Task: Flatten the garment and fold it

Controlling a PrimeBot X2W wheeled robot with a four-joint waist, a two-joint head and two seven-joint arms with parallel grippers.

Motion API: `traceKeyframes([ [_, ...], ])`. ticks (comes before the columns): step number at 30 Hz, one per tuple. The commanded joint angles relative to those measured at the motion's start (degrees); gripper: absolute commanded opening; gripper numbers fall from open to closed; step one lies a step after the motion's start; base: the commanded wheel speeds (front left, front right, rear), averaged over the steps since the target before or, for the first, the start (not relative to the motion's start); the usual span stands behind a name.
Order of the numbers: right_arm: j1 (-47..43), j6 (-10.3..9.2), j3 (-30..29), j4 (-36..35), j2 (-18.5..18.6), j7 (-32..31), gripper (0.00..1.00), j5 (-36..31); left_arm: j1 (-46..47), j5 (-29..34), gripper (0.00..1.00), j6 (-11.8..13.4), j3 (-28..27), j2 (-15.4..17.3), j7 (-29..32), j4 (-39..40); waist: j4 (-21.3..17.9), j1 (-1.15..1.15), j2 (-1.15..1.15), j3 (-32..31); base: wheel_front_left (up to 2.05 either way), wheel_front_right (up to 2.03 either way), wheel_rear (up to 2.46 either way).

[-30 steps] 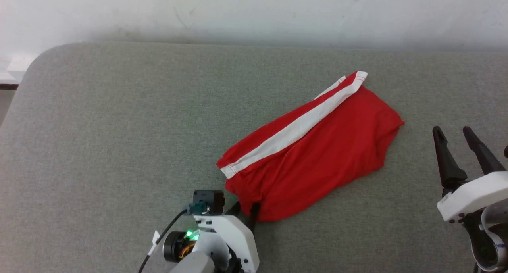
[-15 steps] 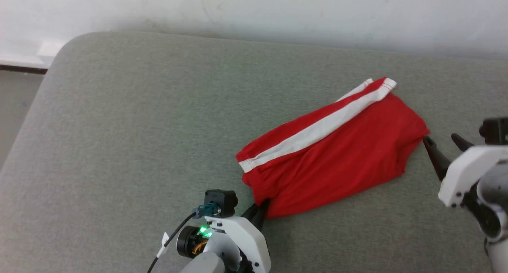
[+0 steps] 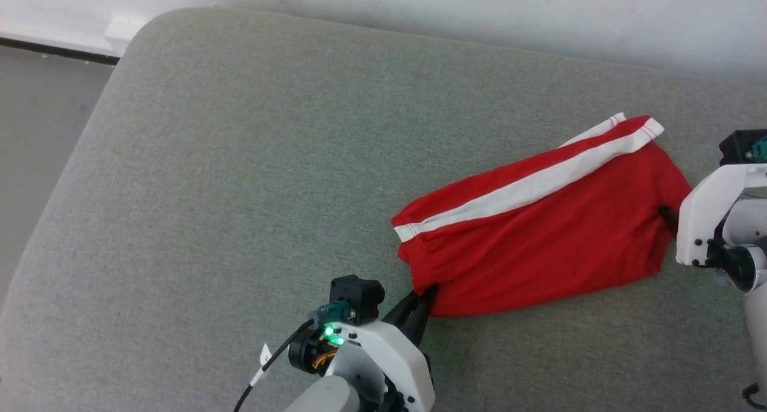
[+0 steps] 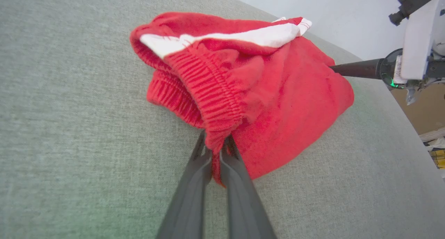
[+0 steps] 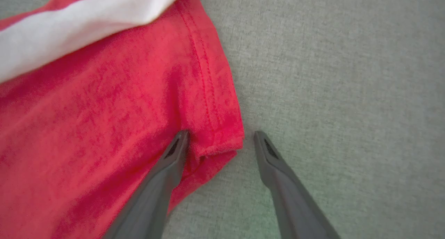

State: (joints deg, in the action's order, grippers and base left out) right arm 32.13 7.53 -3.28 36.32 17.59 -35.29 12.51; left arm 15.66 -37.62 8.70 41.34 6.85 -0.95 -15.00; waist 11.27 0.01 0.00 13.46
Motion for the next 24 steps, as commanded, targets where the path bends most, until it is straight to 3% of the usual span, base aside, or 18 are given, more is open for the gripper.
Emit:
traceKeyframes([
  [1, 0.7, -0.04, 0.7, 1.5, -0.2, -0.8, 1.00, 0.1, 0.4, 0.8, 0.00, 0.4, 0.2, -0.1, 0.1, 0.5, 0.6, -0.01, 0.00, 0.6, 0.00, 0.00, 0.00],
  [4, 0.6, -0.04, 3.1, 3.8, -0.6, -2.9, 1.00, 1.7, 0.6, 1.0, 0.00, 0.6, 0.5, -0.1, 0.2, 0.8, 0.8, -0.01, 0.00, 0.8, 0.00, 0.00, 0.00],
  [5, 0.3, -0.04, 4.3, 4.2, -0.6, -3.7, 0.84, 2.6, 0.7, 1.1, 0.00, 0.6, 0.6, 0.0, 0.2, 0.8, 0.8, -0.01, 0.00, 0.9, 0.00, 0.00, 0.00],
  [6, 0.1, -0.04, 5.5, 4.3, -0.6, -4.3, 0.15, 3.6, 0.7, 1.1, 0.00, 0.7, 0.5, 0.1, 0.2, 0.8, 0.8, -0.01, 0.00, 1.0, 0.00, 0.00, 0.00],
  [7, -0.2, -0.04, 6.8, 4.3, -0.5, -4.8, 0.00, 4.6, 0.8, 1.3, 0.00, 0.8, 0.5, 0.2, 0.1, 0.6, 0.8, -0.01, 0.00, 1.0, 0.00, 0.00, 0.00],
  [11, -0.7, -0.04, 9.2, 4.1, 1.4, -3.9, 0.00, 7.2, 1.0, 1.2, 0.00, 1.0, 0.3, 0.6, -0.2, -0.4, 0.3, -0.01, 0.00, 0.5, 0.00, 0.00, 0.00],
  [24, -7.6, -0.04, 6.4, 2.3, 2.2, 2.5, 0.00, 17.8, -1.4, -0.9, 0.00, 1.4, -1.6, 3.9, 0.5, -1.7, -2.5, -0.01, 0.00, -6.9, 0.00, 0.00, 0.00],
])
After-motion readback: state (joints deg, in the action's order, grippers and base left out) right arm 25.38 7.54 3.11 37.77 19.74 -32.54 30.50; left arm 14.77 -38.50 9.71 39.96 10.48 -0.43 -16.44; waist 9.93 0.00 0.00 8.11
